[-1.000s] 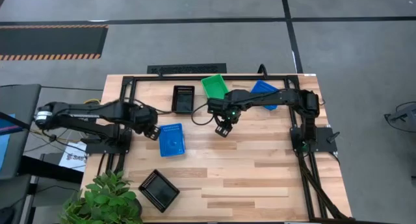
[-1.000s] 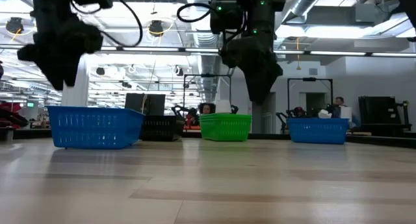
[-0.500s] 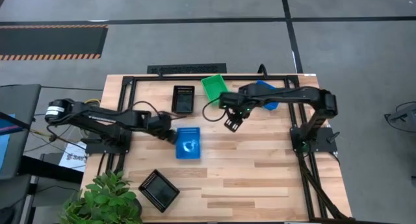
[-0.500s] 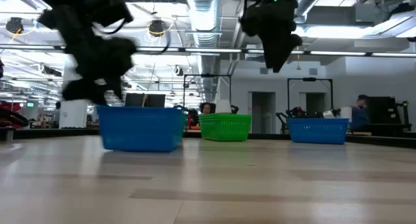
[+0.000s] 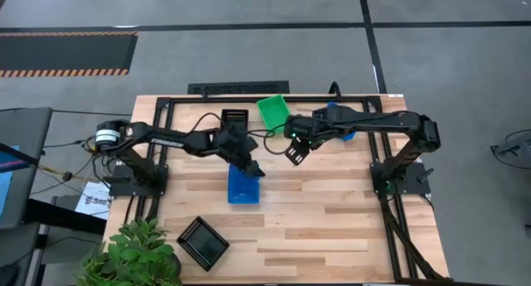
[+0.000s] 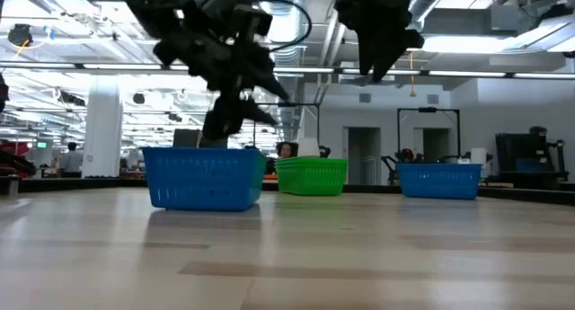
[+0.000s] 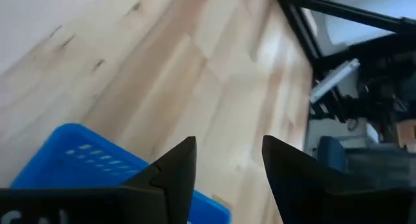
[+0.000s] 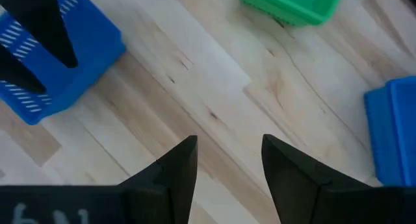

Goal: Stack baskets by color
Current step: Stack the blue bin on the stacked blue bin

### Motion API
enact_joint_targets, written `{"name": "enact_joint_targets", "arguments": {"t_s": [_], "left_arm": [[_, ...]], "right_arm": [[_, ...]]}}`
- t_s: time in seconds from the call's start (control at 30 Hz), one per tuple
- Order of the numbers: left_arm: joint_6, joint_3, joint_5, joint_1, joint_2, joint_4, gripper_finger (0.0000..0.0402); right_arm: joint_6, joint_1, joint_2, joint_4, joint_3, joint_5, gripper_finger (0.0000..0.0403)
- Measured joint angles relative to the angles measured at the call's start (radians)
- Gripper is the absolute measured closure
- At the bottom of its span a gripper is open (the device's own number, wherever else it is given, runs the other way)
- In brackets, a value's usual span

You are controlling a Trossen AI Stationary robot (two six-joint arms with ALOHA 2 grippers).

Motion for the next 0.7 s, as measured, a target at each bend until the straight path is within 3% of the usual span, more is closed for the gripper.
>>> {"name": "enact_joint_targets", "arguments": {"t_s": [0.13, 0.43, 0.57, 0.7], "left_arm": [[0.057, 0.051, -0.039, 0.01, -0.106, -0.191, 0.0256], [0.045, 0.086, -0.403, -0.057, -0.393, -0.694, 0.0299], [0.02, 0.086, -0.562, -0.112, -0.489, -0.798, 0.0283], [-0.027, 0.086, -0.627, -0.141, -0.557, -0.848, 0.024]], "right_arm": [[0.037, 0.031, -0.01, 0.014, 0.0, 0.045, 0.0213], [0.157, 0.091, 0.062, 0.151, 0.0, 0.056, 0.021], [0.178, 0.116, 0.146, 0.257, 0.0, 0.029, 0.0191], [0.195, 0.121, 0.23, 0.375, 0.0, 0.012, 0.0168]]}}
